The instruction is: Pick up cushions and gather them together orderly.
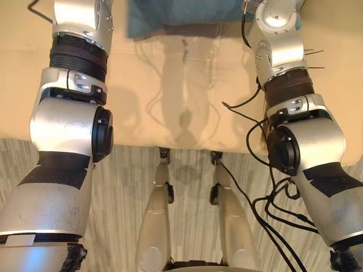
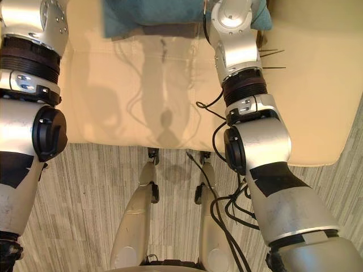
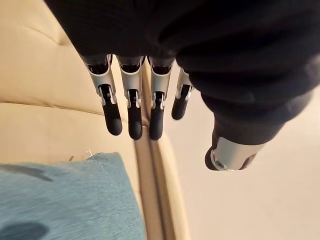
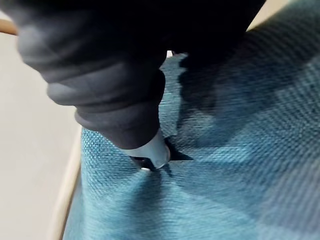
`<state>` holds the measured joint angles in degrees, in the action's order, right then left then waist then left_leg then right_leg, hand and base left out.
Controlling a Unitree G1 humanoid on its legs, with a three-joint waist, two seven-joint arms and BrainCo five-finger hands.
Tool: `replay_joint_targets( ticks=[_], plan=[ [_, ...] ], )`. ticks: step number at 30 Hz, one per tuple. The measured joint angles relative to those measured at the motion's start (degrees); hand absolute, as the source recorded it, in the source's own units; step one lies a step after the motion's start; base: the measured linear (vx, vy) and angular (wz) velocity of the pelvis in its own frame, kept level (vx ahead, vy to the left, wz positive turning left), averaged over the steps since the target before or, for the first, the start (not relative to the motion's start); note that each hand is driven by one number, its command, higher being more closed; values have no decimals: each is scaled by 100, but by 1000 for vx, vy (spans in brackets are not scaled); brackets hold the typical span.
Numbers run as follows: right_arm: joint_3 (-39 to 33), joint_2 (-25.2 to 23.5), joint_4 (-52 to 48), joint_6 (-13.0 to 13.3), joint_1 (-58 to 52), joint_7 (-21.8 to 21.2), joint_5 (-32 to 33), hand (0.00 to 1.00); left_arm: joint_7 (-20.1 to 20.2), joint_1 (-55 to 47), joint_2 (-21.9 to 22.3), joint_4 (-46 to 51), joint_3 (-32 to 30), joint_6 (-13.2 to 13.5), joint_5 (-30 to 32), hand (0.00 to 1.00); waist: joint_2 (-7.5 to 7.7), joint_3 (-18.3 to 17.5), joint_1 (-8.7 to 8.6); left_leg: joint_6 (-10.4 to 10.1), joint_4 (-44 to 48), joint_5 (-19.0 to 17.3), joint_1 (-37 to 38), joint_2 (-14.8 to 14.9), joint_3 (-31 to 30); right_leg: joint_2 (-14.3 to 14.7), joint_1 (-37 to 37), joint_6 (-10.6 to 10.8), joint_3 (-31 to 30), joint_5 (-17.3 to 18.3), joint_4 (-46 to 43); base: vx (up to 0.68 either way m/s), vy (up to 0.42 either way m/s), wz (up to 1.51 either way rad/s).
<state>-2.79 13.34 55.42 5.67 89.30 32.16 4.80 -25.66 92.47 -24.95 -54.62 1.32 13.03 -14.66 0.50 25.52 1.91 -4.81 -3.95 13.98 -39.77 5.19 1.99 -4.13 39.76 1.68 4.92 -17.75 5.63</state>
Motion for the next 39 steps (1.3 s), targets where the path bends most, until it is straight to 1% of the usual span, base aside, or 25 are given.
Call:
replay_joint_targets(
  ticks=[2, 4, 7, 9, 14, 16, 18, 21, 22, 23, 25, 26, 27, 28, 29, 30, 31, 32, 33, 34, 36, 37, 39],
  plan=[
    [115, 136, -7, 7, -90, -104, 168, 0, 183, -368, 78, -1, -160, -7, -201, 0, 4, 23, -4, 0, 0, -1, -36, 1, -19, -5, 21, 1, 26, 1, 0, 30, 92, 7],
    [328, 332, -151, 36, -307, -238, 381, 0, 312, -1005, 294, -7, -216, -33, -406, 0, 4, 23, 6, -2, -5, -2, -50, 26, -17, -1, 25, 6, 74, 4, 0, 21, 95, 5],
    [514, 406, -641, 77, -737, -270, 430, 0, 424, -1620, 560, -8, -373, -81, -496, 0, -2, 26, 7, -3, -11, -3, -56, 51, -14, 11, 25, 9, 63, 7, -1, 8, 72, 1],
    [515, 407, -780, 106, -918, -360, 484, 0, 445, -1798, 609, -7, -370, -122, -494, 0, -2, 26, 10, -7, -4, 0, -55, 71, -4, 14, 24, 9, 45, 7, -1, -8, 54, -4],
    [506, 408, -1153, 276, -1481, -521, 608, 0, 508, -1961, 552, 186, -311, -124, -480, 0, -2, 26, 45, -50, 0, 30, 60, 93, 65, 56, -52, 7, -28, 11, -1, -37, 31, -8],
    [521, 464, -1499, 319, -1856, -641, 612, 0, 566, -2180, 421, 646, -246, -88, -435, 0, -2, 26, 37, -54, 0, 31, 170, 103, 105, 78, -162, -5, -46, 43, -1, -69, 12, -5],
    [548, 538, -1791, 357, -2228, -716, 608, 0, 564, -2482, 231, 1128, -148, 23, -415, 0, -2, 26, 49, -58, -2, 28, 327, 131, 115, 104, -309, -16, -58, 64, -1, -62, -3, -3],
    [584, 717, -2657, 490, -3133, -880, 583, 0, 560, -3340, -59, 2261, -152, 217, -359, 0, -2, 26, 77, -96, 9, -5, 639, 183, 102, 150, -633, -26, -74, 143, 0, -59, -12, 1],
    [619, 776, -3056, 529, -3650, -949, 574, 0, 564, -3892, -94, 2766, -157, 318, -311, 0, -1, 26, 92, -127, 51, -58, 817, 192, 80, 164, -830, -23, -83, 197, -1, -39, -17, 2],
    [617, 785, -3252, 532, -3939, -1008, 560, 0, 581, -4190, -88, 2981, -156, 356, -303, 0, -1, 25, 104, -132, 114, -115, 906, 197, 73, 181, -949, -18, -87, 219, -1, -37, -19, 0],
    [630, 771, -4011, 593, -5306, -1312, 366, 0, 780, -5552, 120, 3680, -159, 395, -253, 0, 2, 15, 200, -143, 556, -495, 1253, 216, 77, 208, -1418, -24, -138, 390, -106, -6, -9, -10],
    [664, 761, -4125, 628, -5666, -1407, 345, 0, 845, -5919, 219, 3797, -160, 400, -249, 0, 0, -3, 207, -144, 703, -611, 1326, 225, 86, 213, -1523, -18, -156, 457, -170, 28, -5, -13],
    [736, 691, -4213, 667, -6324, -1599, 262, 0, 973, -6644, 433, 3933, -153, 411, -239, 0, 2, -91, 203, -131, 955, -819, 1455, 243, 93, 219, -1703, -12, -167, 592, -293, 52, -8, -5],
    [735, 539, -4238, 677, -6998, -1788, 136, 0, 1128, -7338, 704, 3936, -126, 406, -233, 0, 7, -314, 190, -122, 1164, -1000, 1489, 249, 75, 219, -1797, 7, -169, 727, -397, 61, -9, -3],
    [726, 461, -4236, 678, -7321, -1905, 122, 0, 1220, -7665, 833, 3928, -99, 389, -211, 0, 16, -403, 180, -120, 1229, -1077, 1544, 249, 76, 215, -1856, 29, -176, 793, -434, 78, -4, -4],
    [711, 323, -4203, 678, -7925, -2131, 65, 0, 1436, -8246, 1038, 3886, -37, 346, -134, 0, 26, -513, 160, -100, 1288, -1196, 1733, 247, 120, 204, -2023, 33, -190, 882, -504, 82, 1, -7],
    [696, 186, -4023, 681, -8435, -2356, -118, 0, 1677, -8713, 1172, 3686, 7, 312, -25, 0, 32, -638, 145, -73, 1296, -1278, 1935, 230, 141, 181, -2199, 87, -192, 991, -558, 80, 1, -4],
    [683, 114, -3874, 680, -8655, -2451, -191, 0, 1768, -8896, 1210, 3522, 40, 290, 9, 0, 33, -721, 124, -78, 1287, -1288, 2023, 214, 133, 167, -2283, 124, -184, 1049, -572, 58, 1, 5],
    [646, -1, -3611, 673, -8932, -2565, -322, 0, 1888, -9156, 1274, 3261, 35, 244, 101, 0, 37, -876, 50, -64, 1265, -1311, 2141, 191, 128, 142, -2383, 140, -174, 1103, -595, 70, 13, 6],
    [478, -185, -3136, 667, -9308, -2729, -509, 0, 2072, -9478, 1343, 2801, 22, 166, 198, 0, 41, -1082, 19, -32, 1193, -1354, 2367, 158, 171, 106, -2551, 184, -188, 1169, -612, 69, 20, 1],
    [281, -310, -2637, 641, -9573, -2827, -580, 0, 2207, -9683, 1380, 2343, -1, 75, 288, 0, 49, -1209, -1, -13, 1144, -1409, 2639, 137, 247, 77, -2774, 210, -221, 1220, -605, 60, 38, -13],
    [148, -354, -2214, 622, -9787, -2913, -694, 0, 2322, -9929, 1455, 2019, -181, 5, 465, 0, 72, -1372, -13, -28, 1017, -1439, 2909, 104, 320, 48, -2971, 235, -292, 1241, -552, 54, 44, -20],
    [15, -354, -1859, 621, -9985, -2999, -720, 0, 2397, -10170, 1475, 1739, -272, -37, 614, 0, 79, -1529, -58, -18, 896, -1449, 3159, 75, 394, 20, -3135, 267, -358, 1265, -524, 45, 37, -22]
  ],
)
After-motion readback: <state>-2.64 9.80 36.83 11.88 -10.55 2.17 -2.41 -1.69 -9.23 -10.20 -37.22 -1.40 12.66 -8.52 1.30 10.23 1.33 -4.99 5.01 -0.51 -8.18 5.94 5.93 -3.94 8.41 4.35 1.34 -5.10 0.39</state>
